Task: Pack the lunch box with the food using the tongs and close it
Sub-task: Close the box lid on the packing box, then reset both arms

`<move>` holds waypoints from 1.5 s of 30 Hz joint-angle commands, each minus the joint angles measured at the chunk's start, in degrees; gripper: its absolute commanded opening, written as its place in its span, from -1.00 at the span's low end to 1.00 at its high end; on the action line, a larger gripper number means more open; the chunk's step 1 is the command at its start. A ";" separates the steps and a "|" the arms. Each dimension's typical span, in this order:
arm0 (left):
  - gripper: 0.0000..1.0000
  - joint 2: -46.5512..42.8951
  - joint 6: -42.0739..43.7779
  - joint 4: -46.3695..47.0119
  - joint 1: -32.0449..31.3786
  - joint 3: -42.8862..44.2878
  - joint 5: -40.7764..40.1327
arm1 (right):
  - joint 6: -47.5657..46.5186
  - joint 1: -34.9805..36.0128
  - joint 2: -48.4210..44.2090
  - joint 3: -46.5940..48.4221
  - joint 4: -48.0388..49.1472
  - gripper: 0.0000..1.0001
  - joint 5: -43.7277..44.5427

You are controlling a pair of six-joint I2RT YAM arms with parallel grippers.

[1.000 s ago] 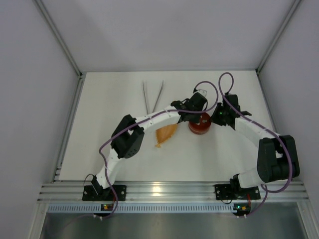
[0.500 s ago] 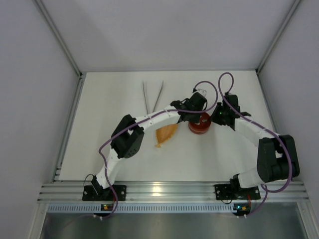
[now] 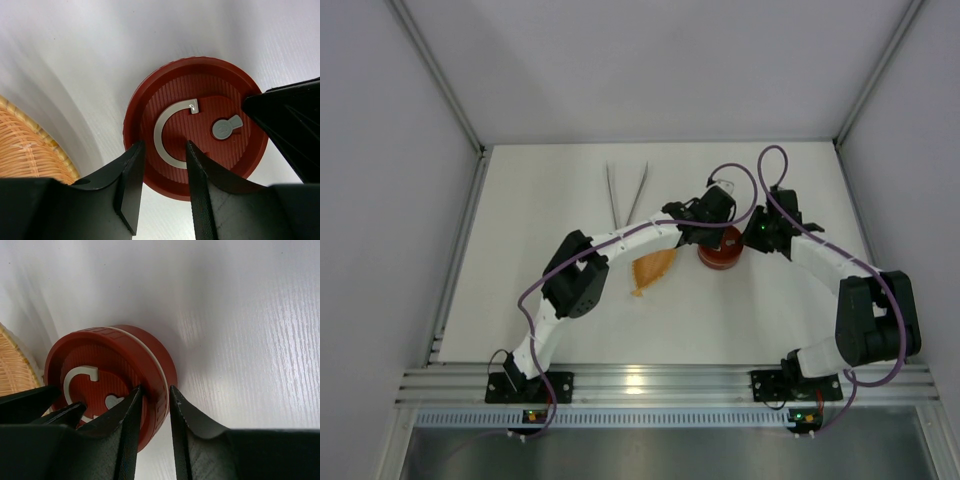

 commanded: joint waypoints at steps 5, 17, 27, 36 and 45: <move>-0.10 -2.45 1.90 -5.42 -0.54 -0.82 1.16 | -1.69 0.92 -1.79 3.20 -7.57 -0.41 0.35; -0.03 -6.32 2.95 -4.10 0.69 1.02 0.10 | -1.69 0.92 -3.63 8.74 -8.45 -0.35 -2.64; 0.04 -15.18 4.71 -4.80 4.03 1.64 0.73 | -2.04 1.00 -9.08 11.38 -9.68 -0.13 -2.99; 0.22 -33.53 5.50 -7.62 12.72 -13.02 -5.43 | -5.38 1.00 -19.97 11.47 -9.16 0.61 -1.59; 0.98 -50.87 6.21 -9.73 20.82 -26.99 -7.81 | -8.72 1.01 -30.87 7.87 -9.51 0.99 4.82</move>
